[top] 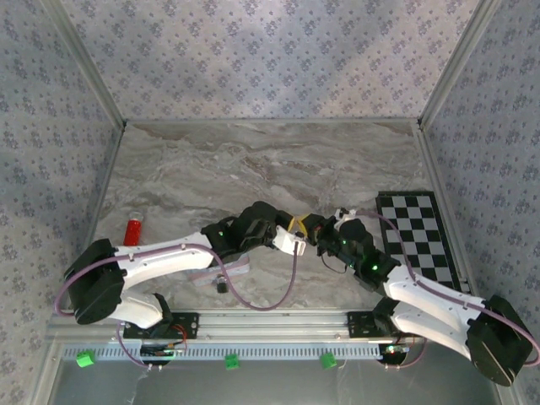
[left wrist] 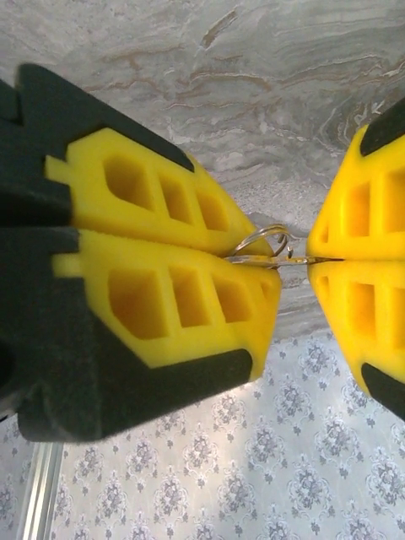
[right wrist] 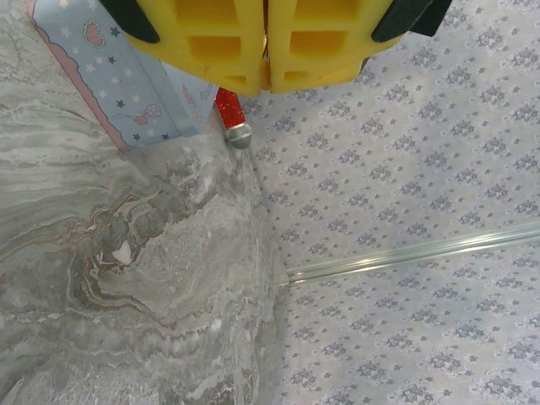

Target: Unlock a padlock with a key

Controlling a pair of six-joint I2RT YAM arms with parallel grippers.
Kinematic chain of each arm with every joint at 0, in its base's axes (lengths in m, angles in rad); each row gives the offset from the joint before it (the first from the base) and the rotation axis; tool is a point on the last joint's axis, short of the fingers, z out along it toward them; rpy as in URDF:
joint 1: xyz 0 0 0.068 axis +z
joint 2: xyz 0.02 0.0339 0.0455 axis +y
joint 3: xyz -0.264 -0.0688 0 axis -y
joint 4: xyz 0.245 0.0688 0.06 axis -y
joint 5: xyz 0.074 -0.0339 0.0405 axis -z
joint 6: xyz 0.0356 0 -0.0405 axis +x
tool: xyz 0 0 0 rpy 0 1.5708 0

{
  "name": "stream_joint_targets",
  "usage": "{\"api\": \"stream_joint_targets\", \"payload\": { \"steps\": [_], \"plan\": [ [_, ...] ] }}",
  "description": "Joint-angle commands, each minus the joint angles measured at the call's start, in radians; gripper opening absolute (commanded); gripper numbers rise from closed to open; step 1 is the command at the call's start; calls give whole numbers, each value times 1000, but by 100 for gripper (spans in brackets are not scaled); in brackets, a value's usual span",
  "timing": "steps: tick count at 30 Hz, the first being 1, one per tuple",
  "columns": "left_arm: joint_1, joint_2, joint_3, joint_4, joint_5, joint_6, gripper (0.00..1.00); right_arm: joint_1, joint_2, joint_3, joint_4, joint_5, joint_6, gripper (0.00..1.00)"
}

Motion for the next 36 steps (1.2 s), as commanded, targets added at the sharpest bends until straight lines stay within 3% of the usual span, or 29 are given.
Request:
{"api": "stream_joint_targets", "payload": {
  "steps": [1,4,8,12,15,19,23,29,33,36],
  "plan": [
    [-4,-34,-38,118,-21,-79,23,8,-34,55,-83,32,-84,0],
    [6,-122,-74,159,23,-261,36,1,-55,79,-149,51,-202,0],
    [56,-254,-66,35,166,-659,31,-34,-59,80,-138,38,-402,0],
    [146,-357,-105,13,258,-1130,32,-37,-39,62,-20,23,-610,0],
    [196,-389,-128,1,328,-1343,35,-35,-10,26,134,27,-690,0],
    [251,-399,-167,72,454,-1536,36,-19,29,21,266,25,-826,0],
    [280,-385,-258,338,523,-1727,40,-9,95,10,394,39,-874,0],
    [287,-292,-241,483,622,-1831,41,8,194,13,563,18,-853,0],
    [329,-225,-255,673,739,-1974,44,8,218,-15,662,34,-804,0],
    [336,-195,-241,682,760,-2011,44,12,222,-20,698,15,-814,0]
  ]
}}
